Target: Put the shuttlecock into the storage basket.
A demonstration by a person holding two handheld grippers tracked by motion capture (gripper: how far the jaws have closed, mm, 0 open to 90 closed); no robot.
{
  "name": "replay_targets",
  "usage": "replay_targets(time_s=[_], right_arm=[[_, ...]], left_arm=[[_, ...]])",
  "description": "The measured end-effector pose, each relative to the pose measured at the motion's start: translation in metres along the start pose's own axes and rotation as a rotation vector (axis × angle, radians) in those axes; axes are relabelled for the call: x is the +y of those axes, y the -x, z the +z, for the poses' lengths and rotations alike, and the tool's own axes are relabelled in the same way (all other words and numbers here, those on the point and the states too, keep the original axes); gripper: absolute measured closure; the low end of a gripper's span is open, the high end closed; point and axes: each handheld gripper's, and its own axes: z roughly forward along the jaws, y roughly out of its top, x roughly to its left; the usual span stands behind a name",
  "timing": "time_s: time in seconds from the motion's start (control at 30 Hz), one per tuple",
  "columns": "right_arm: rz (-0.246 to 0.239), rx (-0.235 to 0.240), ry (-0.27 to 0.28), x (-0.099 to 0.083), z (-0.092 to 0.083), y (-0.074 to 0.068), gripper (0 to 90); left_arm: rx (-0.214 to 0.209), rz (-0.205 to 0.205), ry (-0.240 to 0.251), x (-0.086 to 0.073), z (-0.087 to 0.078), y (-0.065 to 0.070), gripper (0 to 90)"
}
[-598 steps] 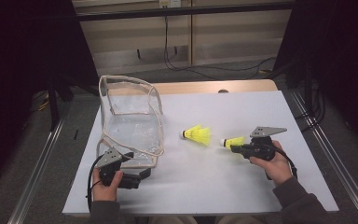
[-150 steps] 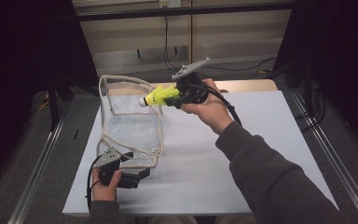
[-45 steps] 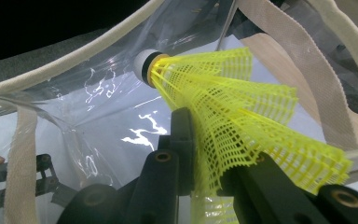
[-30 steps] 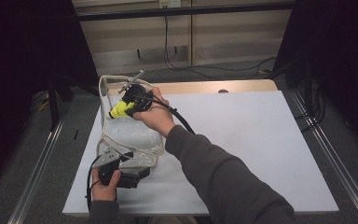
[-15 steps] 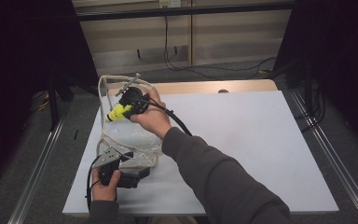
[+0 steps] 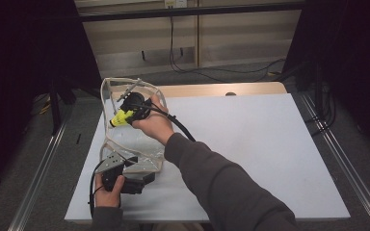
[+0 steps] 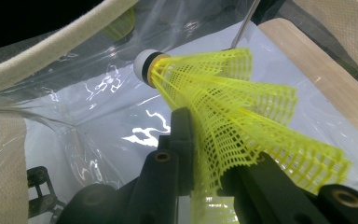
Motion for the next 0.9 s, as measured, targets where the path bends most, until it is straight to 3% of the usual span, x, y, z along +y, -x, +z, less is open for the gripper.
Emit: replay_targets(time_s=[0.37,0.4,0.43,0.5,0.6,0.63,0.9], right_arm=[[0.000,-0.002,-0.006,0.000,0.005,-0.002,82.1],[0.004,0.000,-0.005,0.000,0.005,-0.002,82.1],[0.006,0.001,-0.006,0.000,0.006,-0.002,82.1],[0.004,0.000,-0.008,0.000,0.006,-0.002,82.1],[0.004,0.000,-0.011,0.000,0.007,-0.003,82.1],[0.007,-0.002,-0.011,0.000,0.008,-0.003,82.1],[0.018,-0.006,-0.021,-0.001,0.011,-0.003,82.1]], left_arm=[[0.001,0.002,-0.002,0.000,0.000,0.000,1.9],[-0.036,0.009,-0.038,0.002,-0.003,-0.002,1.9],[0.002,0.001,-0.002,0.000,0.000,0.000,1.9],[-0.017,0.008,-0.019,0.001,-0.001,-0.001,1.9],[0.003,0.006,-0.010,0.000,-0.001,0.000,1.9],[-0.017,0.008,-0.016,0.000,-0.001,-0.001,1.9],[-0.021,0.005,-0.012,0.000,-0.001,-0.001,1.9]])
